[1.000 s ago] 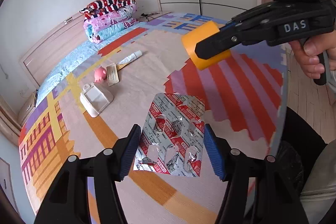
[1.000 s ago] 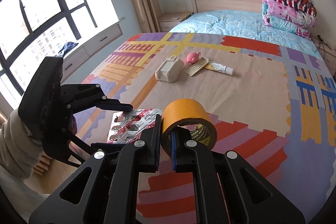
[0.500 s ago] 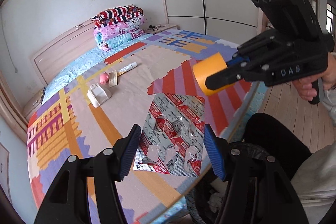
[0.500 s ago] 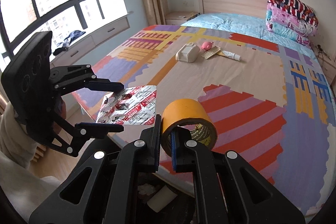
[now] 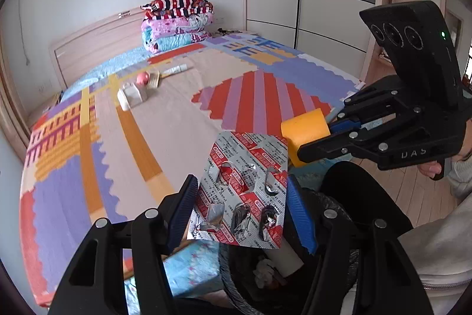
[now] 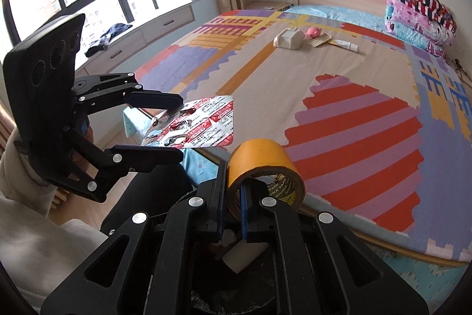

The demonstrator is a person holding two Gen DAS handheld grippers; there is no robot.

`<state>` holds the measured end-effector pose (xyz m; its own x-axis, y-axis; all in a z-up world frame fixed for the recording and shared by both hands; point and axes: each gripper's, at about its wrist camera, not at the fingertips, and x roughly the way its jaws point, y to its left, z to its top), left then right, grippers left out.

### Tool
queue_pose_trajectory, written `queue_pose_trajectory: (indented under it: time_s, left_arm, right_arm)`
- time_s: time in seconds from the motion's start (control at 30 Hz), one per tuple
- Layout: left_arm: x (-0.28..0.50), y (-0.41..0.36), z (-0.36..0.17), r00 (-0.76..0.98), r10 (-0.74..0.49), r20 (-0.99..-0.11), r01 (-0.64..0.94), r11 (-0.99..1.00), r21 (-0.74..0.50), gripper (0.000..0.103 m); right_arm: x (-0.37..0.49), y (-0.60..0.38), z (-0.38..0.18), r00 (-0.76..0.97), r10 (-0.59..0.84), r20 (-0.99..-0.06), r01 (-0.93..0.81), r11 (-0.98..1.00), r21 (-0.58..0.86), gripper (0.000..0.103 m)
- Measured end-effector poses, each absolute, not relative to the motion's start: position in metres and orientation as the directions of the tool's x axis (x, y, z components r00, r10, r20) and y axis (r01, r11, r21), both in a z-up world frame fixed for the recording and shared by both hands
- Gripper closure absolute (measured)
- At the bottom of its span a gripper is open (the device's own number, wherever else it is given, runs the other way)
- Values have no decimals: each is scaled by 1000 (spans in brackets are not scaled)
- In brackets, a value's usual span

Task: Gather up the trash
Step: 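Carry the blister pack and tape roll over the black bin with both grippers, then open both grippers to drop the blister pack and tape roll into the bin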

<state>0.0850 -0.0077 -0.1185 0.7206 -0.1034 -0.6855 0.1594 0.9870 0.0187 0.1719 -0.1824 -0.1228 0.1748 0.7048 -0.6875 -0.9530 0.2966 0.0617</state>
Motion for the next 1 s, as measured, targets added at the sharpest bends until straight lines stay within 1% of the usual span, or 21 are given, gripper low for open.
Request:
queue_pose_trajectory:
  time_s: [0.27, 0.53, 0.83, 1.0]
  left_arm:
    - [70, -14, -142, 684, -139, -716, 145, 988, -53, 44]
    - [61, -19, -181, 606, -178, -776, 128, 984, -126, 44]
    - [67, -25, -226, 503, -186, -844, 107, 982, -153, 44]
    - [73, -28, -252, 438, -180, -881, 84, 984, -159, 44]
  right_arm:
    - [161, -191, -154, 127, 677, -725, -951, 290, 104, 94]
    - [160, -197, -194, 77, 632, -771, -933, 318, 167, 94]
    - [164, -193, -243, 24, 560, -828, -912, 352, 212, 94]
    - [170, -186, -259, 0, 525, -851, -905, 362, 223, 94]
